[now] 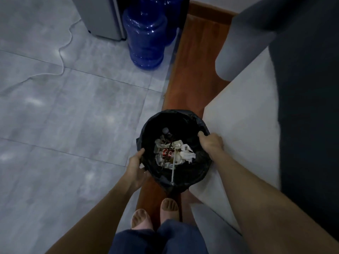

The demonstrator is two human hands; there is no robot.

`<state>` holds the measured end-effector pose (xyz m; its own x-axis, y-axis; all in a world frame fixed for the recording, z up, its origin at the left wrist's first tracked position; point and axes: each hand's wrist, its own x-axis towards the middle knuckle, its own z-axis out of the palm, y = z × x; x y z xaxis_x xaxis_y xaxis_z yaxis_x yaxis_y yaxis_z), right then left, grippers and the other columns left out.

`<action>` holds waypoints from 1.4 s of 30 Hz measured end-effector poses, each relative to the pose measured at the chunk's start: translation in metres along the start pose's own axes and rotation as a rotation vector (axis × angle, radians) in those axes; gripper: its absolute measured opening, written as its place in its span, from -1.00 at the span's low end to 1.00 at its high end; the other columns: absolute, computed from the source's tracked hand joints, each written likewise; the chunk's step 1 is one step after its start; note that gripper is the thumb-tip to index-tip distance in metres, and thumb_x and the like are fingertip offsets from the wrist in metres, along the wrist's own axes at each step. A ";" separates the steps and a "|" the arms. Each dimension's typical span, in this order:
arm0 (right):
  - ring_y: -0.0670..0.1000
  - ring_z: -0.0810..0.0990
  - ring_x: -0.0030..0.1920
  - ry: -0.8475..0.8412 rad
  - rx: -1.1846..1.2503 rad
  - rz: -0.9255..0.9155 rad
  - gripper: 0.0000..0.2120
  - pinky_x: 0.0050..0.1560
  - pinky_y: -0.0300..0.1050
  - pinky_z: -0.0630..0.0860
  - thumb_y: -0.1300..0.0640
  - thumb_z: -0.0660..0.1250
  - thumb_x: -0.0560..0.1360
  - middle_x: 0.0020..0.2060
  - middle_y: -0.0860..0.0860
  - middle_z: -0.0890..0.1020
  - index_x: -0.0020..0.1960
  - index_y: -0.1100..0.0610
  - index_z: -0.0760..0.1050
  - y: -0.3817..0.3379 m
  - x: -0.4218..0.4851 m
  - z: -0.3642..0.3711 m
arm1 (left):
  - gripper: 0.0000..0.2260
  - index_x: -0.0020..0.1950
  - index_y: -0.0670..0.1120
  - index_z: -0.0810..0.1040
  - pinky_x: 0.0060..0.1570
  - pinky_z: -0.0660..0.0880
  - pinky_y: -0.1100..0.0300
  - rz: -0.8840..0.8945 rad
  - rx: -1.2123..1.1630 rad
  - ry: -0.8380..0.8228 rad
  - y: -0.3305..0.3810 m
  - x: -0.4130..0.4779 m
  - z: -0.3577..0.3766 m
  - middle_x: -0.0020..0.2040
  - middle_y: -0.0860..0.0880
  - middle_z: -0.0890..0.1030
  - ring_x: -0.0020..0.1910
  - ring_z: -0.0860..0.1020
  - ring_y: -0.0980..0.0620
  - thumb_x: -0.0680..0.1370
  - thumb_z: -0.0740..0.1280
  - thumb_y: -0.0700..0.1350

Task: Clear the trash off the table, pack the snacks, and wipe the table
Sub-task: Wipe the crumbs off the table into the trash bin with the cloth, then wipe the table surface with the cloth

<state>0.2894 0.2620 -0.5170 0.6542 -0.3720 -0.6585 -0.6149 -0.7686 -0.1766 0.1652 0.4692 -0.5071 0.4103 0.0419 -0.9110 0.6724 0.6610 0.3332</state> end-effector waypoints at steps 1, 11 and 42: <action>0.26 0.52 0.18 -0.009 0.000 0.014 -0.34 0.17 0.09 0.51 -0.26 0.13 0.50 0.23 0.24 0.52 0.26 0.29 0.48 0.002 0.011 0.010 | -0.74 0.20 -0.05 0.46 0.10 0.48 -0.12 -0.004 -0.016 -0.019 -0.005 0.011 0.001 0.00 -0.04 0.54 0.00 0.50 -0.10 0.61 0.16 0.05; 0.25 0.20 0.46 0.135 0.114 0.037 -0.25 0.43 0.08 0.25 -0.09 0.23 0.53 0.47 0.27 0.20 0.50 0.35 0.07 0.024 0.038 0.073 | -0.42 0.49 -0.04 0.19 0.26 0.40 -0.07 0.028 0.151 0.001 -0.053 0.064 -0.003 0.46 -0.11 0.34 0.35 0.40 -0.19 0.59 -0.02 0.27; 0.21 0.46 0.16 0.624 0.007 -0.070 -0.50 0.00 0.09 0.48 0.03 0.27 0.56 0.21 0.22 0.47 0.42 0.17 0.23 0.141 -0.268 -0.311 | -0.57 0.47 0.04 0.29 0.41 0.04 0.19 0.792 0.978 -0.290 0.013 -0.368 0.193 0.54 0.09 0.18 0.52 0.04 0.15 0.60 0.21 0.02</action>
<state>0.1641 0.0909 -0.1375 0.8257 -0.5561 -0.0949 -0.5626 -0.7995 -0.2104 0.1415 0.3177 -0.1207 0.9373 -0.0762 -0.3400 0.3047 -0.2941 0.9059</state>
